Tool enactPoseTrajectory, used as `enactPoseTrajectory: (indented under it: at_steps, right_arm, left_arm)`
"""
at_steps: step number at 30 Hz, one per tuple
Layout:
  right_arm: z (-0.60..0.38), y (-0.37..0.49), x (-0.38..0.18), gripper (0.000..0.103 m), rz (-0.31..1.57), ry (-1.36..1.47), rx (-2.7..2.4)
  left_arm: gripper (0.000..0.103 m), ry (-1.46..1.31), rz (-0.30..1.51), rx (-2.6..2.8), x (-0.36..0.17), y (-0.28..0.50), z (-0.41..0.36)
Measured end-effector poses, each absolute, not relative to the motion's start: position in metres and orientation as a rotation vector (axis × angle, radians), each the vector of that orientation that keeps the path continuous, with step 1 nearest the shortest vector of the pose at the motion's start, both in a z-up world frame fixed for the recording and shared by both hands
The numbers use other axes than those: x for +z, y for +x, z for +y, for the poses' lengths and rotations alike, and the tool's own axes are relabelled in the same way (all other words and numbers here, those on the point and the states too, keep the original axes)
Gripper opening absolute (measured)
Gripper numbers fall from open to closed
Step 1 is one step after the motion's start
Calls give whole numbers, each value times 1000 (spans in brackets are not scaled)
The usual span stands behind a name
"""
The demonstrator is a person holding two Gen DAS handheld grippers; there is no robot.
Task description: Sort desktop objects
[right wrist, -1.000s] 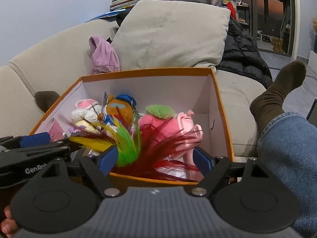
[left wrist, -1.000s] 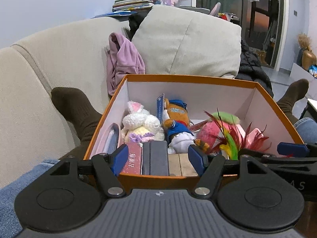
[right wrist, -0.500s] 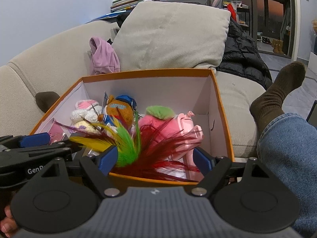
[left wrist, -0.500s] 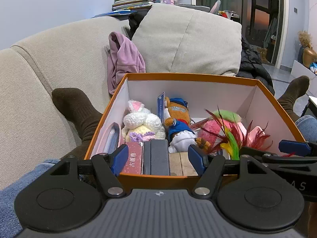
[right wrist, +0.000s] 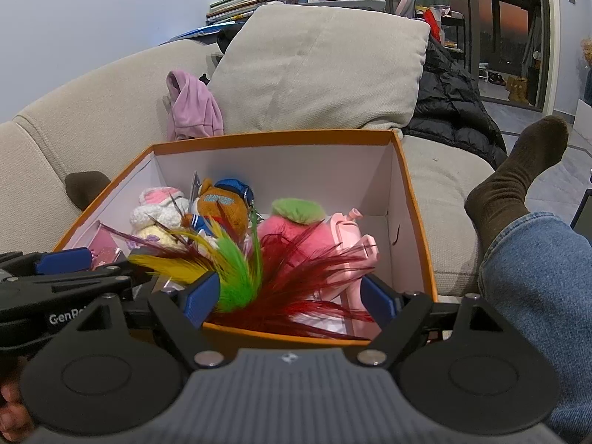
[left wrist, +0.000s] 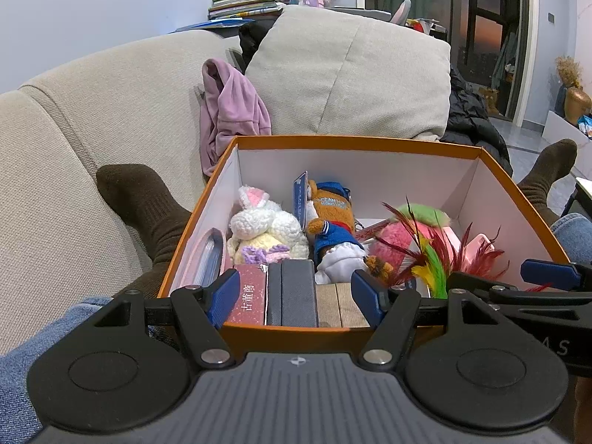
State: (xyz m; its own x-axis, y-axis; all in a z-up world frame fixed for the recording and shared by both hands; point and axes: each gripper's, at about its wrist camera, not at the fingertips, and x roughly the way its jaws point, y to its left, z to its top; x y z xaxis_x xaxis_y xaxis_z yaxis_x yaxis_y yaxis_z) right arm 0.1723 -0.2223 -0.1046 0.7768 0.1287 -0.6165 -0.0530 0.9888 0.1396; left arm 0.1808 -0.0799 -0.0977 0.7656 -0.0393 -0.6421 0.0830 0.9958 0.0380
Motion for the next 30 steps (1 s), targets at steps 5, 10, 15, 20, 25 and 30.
enactPoseTrajectory:
  at_steps: [5,10,15,20,25,30]
  right_arm:
    - [-223,172,-105,84,671,115,94]
    - [-223,171,-105,87,665,107,78]
    - [-222,171,-105,87,663,107,77]
    - [-223,171,-105,87,661,106,76]
    - [-222,171,-106,87,662,106,77]
    - [-222,171,-106,87,662,106,77]
  left_arm:
    - [78,70,699,-65,-98,182,-80]
    - [78,74,698,-62,-98,181,-80]
    - [78,75,698,-61,-98,182,-80]
    - [78,75,697,-62,-98,182,-79]
    - [78,75,697,-61,-98,182,-79]
    - [78,75,697,-61,-98,182,-80]
